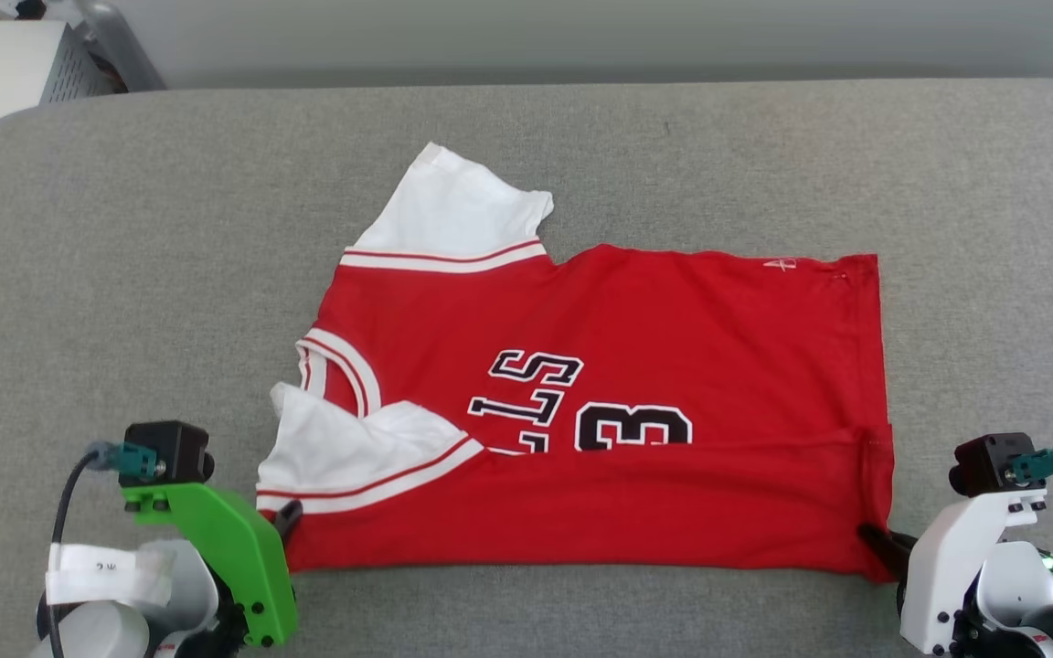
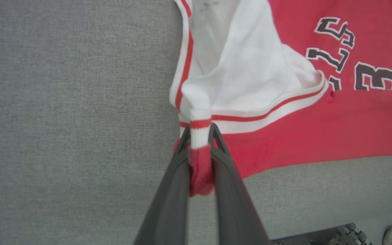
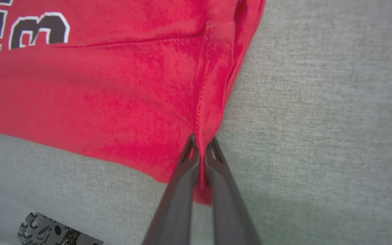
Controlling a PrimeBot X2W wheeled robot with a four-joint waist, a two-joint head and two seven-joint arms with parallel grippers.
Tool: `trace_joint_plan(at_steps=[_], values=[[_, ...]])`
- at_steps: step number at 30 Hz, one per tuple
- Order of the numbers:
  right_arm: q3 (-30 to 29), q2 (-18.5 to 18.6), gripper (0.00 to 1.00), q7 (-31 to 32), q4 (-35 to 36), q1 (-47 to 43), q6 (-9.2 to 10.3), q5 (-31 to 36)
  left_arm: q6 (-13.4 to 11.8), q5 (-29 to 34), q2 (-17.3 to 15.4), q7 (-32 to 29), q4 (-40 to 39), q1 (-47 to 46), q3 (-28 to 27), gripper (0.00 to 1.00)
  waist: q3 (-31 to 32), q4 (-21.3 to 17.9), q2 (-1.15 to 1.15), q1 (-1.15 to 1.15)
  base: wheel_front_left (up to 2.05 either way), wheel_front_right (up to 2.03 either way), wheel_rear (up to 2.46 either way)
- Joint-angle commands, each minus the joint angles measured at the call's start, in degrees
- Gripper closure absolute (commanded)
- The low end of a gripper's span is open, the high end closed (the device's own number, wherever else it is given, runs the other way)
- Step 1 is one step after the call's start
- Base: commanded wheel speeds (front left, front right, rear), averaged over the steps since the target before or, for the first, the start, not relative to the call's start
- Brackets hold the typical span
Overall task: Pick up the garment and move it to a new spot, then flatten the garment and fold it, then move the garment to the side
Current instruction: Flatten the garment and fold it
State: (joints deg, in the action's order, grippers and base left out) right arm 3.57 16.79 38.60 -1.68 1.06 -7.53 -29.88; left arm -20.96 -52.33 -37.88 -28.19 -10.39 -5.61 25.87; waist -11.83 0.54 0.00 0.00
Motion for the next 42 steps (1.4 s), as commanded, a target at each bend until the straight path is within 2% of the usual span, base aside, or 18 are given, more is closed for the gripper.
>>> trace_joint_plan(at_steps=[1, 12, 22, 23, 24, 25, 26, 27, 28, 33, 42], values=[[0.38, 0.42, 1.00, 0.40, -0.32, -0.82, 0.04, 0.31, -0.64, -0.03, -0.73, 0.61, -0.57, 1.73, -0.18, 1.00, 2.54, -0.76, 0.00, 0.00, 0.00, 0.00, 0.00], [1.84, 1.10, 1.00, 2.43, 0.76, -6.65, 0.04, -0.53, -3.34, -2.99, -2.12, 0.65, -2.93, 12.84, -0.55, 1.00, 9.04, -0.59, 0.00, 0.00, 0.00, 0.00, 0.00], [0.69, -1.37, 0.99, 1.97, 1.21, -10.36, 0.04, -0.18, -0.77, -5.39, 1.76, 2.14, 2.70, 12.78, 0.20, 1.00, 8.67, -0.41, 0.00, 0.00, 0.00, 0.00, 0.00], [0.63, -1.55, 0.61, 1.55, 1.15, -10.38, 0.04, 0.01, -0.48, -5.62, 2.30, 2.27, 3.59, 12.44, 0.27, 1.00, 8.59, -0.45, 0.00, 0.00, 0.00, 0.00, 0.00], [0.52, -1.77, 0.10, 1.34, 1.00, -10.44, 0.04, -0.08, -0.28, -5.69, 2.71, 2.50, 4.29, 12.13, 0.29, 1.00, 8.54, -0.48, 0.00, 0.00, 0.00, 0.00, 0.00], [0.59, -1.75, 0.00, 0.91, 0.98, -10.42, 0.04, 0.06, -0.11, -5.70, 3.16, 2.85, 5.12, 11.77, 0.28, 0.69, 8.52, -0.49, 0.00, 0.00, 0.00, 0.00, 0.00], [0.67, -1.68, 0.00, 0.26, 1.13, -10.39, 0.04, 0.27, 0.08, -5.86, 3.50, 2.97, 5.69, 11.56, 0.29, 0.55, 8.52, -0.49, 0.00, 0.00, 0.00, 0.00, 0.00], [0.55, -1.85, 0.00, -0.73, 1.27, -10.36, 0.04, 0.30, 0.32, -5.84, 3.77, 3.26, 6.23, 11.28, 0.30, 0.07, 8.61, -0.50, 0.00, 0.00, 0.00, 0.00, 0.00], [0.46, -1.85, 0.00, -1.92, 1.54, -10.23, 0.04, 0.76, 0.59, -5.72, 4.04, 3.80, 6.54, 10.91, 0.18, 0.00, 8.66, -0.52, 0.00, 0.00, 0.00, 0.00, 0.00], [-1.02, -2.96, 0.00, -10.16, 3.50, -8.90, 0.04, 4.10, 1.01, -4.15, 4.24, 6.56, 6.93, 9.21, -0.58, 0.00, 9.14, -0.53, 0.00, 0.00, 0.00, 0.00, 0.00], [-5.50, -7.94, 0.00, -25.43, 7.65, -5.55, 0.04, 11.86, 1.04, 2.25, 4.29, 13.36, 4.75, 4.10, -0.94, 0.00, 9.46, -1.27, 0.00, 0.00, 0.00, 0.00, 0.00]])
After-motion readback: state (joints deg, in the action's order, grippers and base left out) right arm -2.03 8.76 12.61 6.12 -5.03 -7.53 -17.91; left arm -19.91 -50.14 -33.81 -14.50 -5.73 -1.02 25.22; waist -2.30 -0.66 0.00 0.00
